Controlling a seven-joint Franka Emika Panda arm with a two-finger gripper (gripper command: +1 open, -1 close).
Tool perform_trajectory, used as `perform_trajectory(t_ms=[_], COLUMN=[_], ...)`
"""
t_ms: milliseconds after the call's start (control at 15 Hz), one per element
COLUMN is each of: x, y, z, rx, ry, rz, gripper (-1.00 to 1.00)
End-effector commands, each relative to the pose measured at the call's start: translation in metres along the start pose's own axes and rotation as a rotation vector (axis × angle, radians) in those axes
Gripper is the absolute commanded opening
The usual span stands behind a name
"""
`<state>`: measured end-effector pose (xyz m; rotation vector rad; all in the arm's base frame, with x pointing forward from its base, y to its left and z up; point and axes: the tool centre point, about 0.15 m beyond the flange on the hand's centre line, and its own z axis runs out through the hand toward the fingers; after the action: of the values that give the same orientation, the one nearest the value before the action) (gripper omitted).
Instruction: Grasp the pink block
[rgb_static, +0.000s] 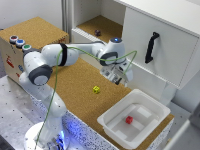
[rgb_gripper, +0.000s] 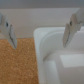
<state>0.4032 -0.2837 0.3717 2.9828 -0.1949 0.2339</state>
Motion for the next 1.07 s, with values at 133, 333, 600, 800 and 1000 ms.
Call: perform_trajectory(t_ms=[133, 333, 600, 800, 1000], x=[0.012, -0.005, -0.027, -0.045, -0.061], y=[0.067, 0.088, 0.112, 0.114, 0.11], z=[0.033, 0.048, 0.073, 0.094, 0.121], rx=[0.176, 0.172, 0.177, 0.183, 0.182], ry=[-0.058, -0.08, -0.105, -0.127, -0.153], rz=[-0.116, -0.173, -0.222, -0.284, -0.337], gripper=[1.0, 1.0, 1.0, 1.0, 1.0])
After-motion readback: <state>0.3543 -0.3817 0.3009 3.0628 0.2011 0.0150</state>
